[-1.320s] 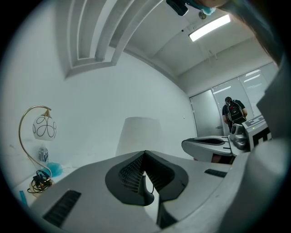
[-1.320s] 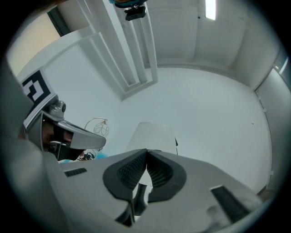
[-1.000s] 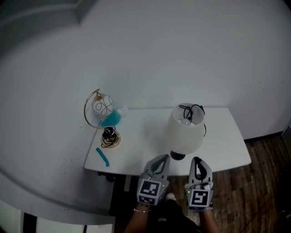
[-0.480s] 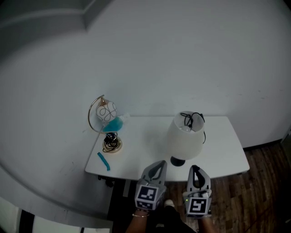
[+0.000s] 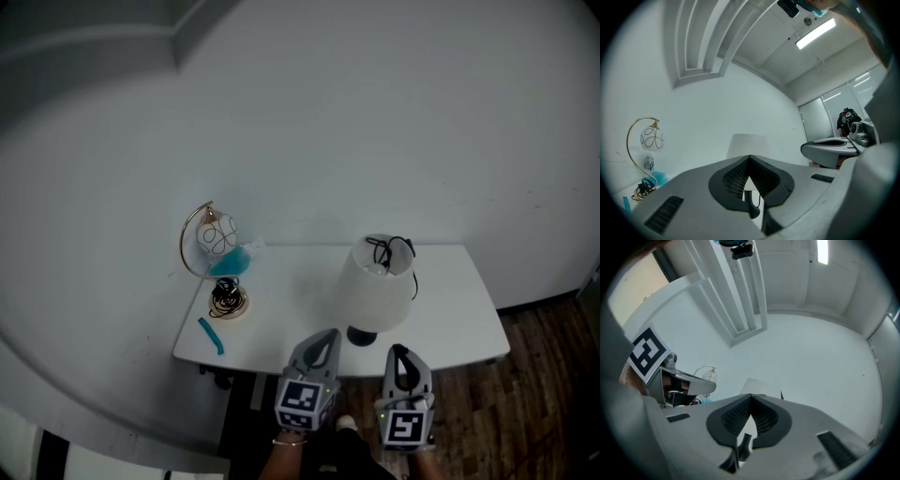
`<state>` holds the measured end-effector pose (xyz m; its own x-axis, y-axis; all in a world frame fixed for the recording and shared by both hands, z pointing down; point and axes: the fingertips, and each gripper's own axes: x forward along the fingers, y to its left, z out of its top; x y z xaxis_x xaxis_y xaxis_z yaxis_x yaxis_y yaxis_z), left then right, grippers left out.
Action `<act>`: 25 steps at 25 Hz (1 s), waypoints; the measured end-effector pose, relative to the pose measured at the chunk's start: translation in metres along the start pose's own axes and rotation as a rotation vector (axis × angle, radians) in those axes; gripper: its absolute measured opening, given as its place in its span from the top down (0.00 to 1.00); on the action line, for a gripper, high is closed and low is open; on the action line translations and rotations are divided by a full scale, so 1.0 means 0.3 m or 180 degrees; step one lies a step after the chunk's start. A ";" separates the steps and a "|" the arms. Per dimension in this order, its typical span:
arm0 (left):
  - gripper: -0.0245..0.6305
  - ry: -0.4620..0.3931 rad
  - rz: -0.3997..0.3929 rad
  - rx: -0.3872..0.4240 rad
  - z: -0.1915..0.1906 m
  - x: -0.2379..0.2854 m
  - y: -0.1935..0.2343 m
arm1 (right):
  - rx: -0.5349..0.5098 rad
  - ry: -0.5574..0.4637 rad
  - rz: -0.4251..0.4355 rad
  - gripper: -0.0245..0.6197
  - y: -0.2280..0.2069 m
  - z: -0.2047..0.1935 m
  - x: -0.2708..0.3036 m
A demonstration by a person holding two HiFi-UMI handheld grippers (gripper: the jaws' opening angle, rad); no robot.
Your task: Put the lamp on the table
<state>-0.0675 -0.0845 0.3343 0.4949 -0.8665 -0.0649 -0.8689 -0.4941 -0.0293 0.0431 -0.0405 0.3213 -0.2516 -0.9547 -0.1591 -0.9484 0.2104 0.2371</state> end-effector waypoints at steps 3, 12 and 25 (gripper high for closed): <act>0.95 -0.0011 0.0007 -0.0005 0.005 0.000 -0.004 | -0.0011 0.0020 0.0018 0.97 0.000 0.002 -0.005; 0.95 -0.0016 0.0037 -0.0049 0.000 -0.019 -0.006 | 0.0030 -0.0012 -0.0015 0.97 -0.002 0.010 -0.022; 0.95 -0.0055 0.0088 0.0032 0.030 -0.019 -0.014 | -0.0001 -0.0046 0.0029 0.97 -0.019 0.011 0.008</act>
<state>-0.0666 -0.0767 0.3258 0.4706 -0.8784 -0.0831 -0.8823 -0.4692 -0.0372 0.0471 -0.0433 0.3164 -0.2629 -0.9496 -0.1707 -0.9460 0.2190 0.2390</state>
